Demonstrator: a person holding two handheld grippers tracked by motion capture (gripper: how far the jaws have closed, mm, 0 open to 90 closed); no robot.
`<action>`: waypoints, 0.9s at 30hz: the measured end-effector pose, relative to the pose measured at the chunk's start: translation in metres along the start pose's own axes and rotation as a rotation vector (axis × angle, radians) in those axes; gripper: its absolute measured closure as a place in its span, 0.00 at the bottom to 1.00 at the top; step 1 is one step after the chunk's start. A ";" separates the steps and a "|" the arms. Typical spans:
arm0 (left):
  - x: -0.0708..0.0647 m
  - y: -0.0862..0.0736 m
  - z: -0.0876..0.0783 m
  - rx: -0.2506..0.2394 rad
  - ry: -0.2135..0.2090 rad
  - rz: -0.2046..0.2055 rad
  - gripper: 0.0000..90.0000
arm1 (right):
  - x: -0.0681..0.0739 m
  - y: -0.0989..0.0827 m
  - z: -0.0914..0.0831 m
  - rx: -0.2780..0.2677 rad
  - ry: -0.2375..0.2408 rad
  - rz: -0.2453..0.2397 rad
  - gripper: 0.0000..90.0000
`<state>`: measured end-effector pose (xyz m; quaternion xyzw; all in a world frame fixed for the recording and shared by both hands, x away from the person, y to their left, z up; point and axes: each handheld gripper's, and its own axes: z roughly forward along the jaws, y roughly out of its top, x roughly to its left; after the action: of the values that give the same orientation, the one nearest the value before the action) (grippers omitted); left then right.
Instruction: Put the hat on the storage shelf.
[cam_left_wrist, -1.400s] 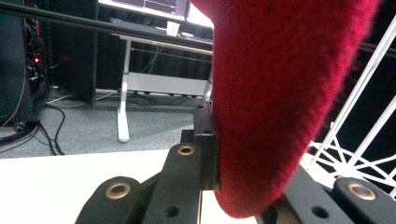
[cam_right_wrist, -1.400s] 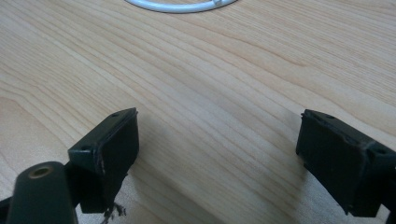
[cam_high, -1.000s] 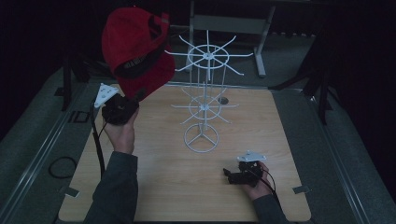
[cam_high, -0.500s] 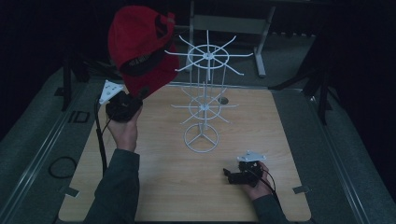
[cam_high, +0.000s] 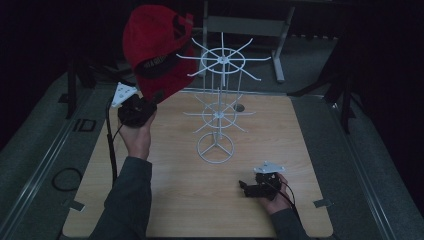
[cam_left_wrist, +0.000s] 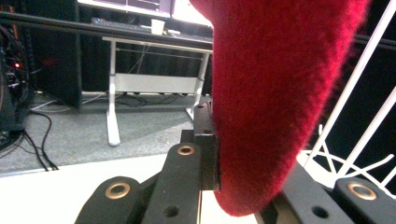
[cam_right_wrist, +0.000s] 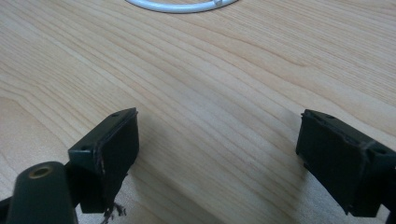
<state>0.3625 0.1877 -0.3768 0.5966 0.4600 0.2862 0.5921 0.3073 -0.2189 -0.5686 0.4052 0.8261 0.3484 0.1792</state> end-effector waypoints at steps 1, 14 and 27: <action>0.000 0.000 0.000 -0.001 -0.006 -0.002 0.96 | 0.000 0.000 0.000 0.000 0.000 0.000 0.14; -0.001 0.001 0.002 -0.004 -0.037 0.015 0.96 | 0.000 0.000 0.000 0.000 0.000 0.000 0.14; -0.002 -0.002 0.007 0.015 -0.058 0.024 0.95 | 0.000 0.000 0.000 -0.001 -0.001 -0.001 0.14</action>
<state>0.3673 0.1828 -0.3797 0.6144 0.4376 0.2722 0.5975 0.3073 -0.2189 -0.5687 0.4047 0.8261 0.3483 0.1799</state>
